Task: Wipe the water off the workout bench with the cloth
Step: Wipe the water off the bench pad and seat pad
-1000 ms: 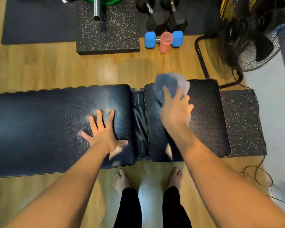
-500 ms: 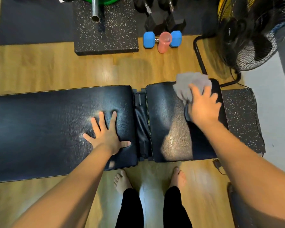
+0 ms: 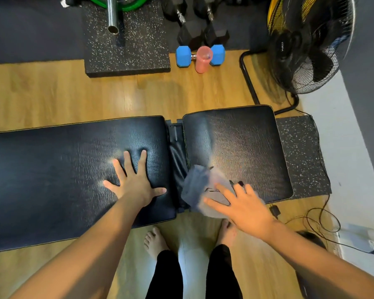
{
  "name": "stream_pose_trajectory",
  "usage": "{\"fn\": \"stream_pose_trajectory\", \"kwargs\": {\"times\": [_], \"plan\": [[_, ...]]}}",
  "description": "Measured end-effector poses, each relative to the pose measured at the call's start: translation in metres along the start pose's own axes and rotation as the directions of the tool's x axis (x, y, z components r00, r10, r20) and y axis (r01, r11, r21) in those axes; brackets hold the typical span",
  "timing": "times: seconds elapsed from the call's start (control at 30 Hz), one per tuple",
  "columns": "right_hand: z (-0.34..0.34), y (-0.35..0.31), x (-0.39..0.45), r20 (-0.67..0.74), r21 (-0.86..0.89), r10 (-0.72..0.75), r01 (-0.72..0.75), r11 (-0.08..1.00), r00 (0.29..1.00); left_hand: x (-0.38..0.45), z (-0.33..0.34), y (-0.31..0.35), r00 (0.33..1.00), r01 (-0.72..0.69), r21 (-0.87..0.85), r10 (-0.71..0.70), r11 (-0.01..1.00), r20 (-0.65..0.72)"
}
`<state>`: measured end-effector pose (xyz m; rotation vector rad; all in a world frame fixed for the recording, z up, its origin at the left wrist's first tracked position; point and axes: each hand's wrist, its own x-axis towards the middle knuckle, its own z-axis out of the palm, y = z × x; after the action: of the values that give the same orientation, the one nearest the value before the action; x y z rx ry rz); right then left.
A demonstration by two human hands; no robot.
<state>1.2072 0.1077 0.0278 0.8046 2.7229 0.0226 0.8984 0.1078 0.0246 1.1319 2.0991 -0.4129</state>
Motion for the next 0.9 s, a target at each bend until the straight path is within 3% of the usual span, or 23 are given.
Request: {"fn": "stream_pose_trajectory", "kwargs": {"times": [0.07, 0.13, 0.2, 0.27, 0.33, 0.4, 0.47, 0.57, 0.67, 0.73, 0.8, 0.9], "plan": [[0.004, 0.024, -0.015, 0.054, 0.025, 0.039, -0.041, 0.999, 0.998, 0.001, -0.002, 0.0, 1.0, 0.002, 0.001, -0.002, 1.0, 0.024], [0.004, 0.054, -0.014, 0.043, 0.109, 0.281, -0.284, 0.953, 0.959, 0.002, -0.003, 0.001, 0.999, 0.006, 0.012, -0.007, 1.0, 0.054], [-0.002, 0.082, 0.001, 0.059, 0.181, 0.576, -0.576, 0.797, 0.816, 0.001, -0.005, 0.001, 0.997, 0.007, 0.018, -0.008, 1.0, 0.079], [-0.007, 0.108, 0.026, 0.139, 0.243, 0.775, -0.779, 0.577, 0.617, 0.002, -0.003, 0.002, 0.997, 0.007, 0.016, -0.008, 1.0, 0.076], [-0.011, 0.124, 0.058, 0.214, 0.311, 0.867, -0.873, 0.376, 0.45, 0.003, -0.003, 0.002, 0.997, 0.013, 0.02, -0.015, 1.0, 0.077], [-0.017, 0.12, 0.085, 0.234, 0.332, 0.898, -0.899, 0.286, 0.372, 0.003, -0.002, 0.003, 0.997, 0.022, 0.028, -0.024, 0.999, 0.079], [-0.023, 0.095, 0.098, 0.136, 0.288, 0.886, -0.873, 0.393, 0.443, 0.002, -0.001, 0.005, 0.997, 0.029, 0.035, -0.032, 0.999, 0.076], [-0.021, 0.04, 0.085, 0.044, 0.186, 0.696, -0.691, 0.699, 0.716, 0.002, -0.003, 0.007, 0.998, 0.034, 0.054, -0.037, 0.998, 0.051], [-0.012, -0.009, 0.048, 0.045, 0.221, 0.475, -0.473, 0.853, 0.879, 0.001, -0.003, 0.012, 0.999, 0.04, 0.067, -0.04, 0.997, 0.008], [-0.006, -0.017, 0.017, 0.023, 0.184, 0.387, -0.384, 0.905, 0.922, 0.0, -0.002, 0.021, 0.999, 0.032, 0.096, -0.03, 0.995, -0.026], [-0.002, -0.004, -0.004, 0.04, 0.183, 0.387, -0.387, 0.904, 0.921, 0.0, -0.002, 0.029, 0.998, 0.039, 0.104, -0.035, 0.994, -0.047], [-0.002, 0.039, -0.011, 0.093, 0.203, 0.559, -0.565, 0.8, 0.824, 0.004, -0.002, 0.031, 0.998, 0.047, 0.113, -0.042, 0.992, -0.05]]}}
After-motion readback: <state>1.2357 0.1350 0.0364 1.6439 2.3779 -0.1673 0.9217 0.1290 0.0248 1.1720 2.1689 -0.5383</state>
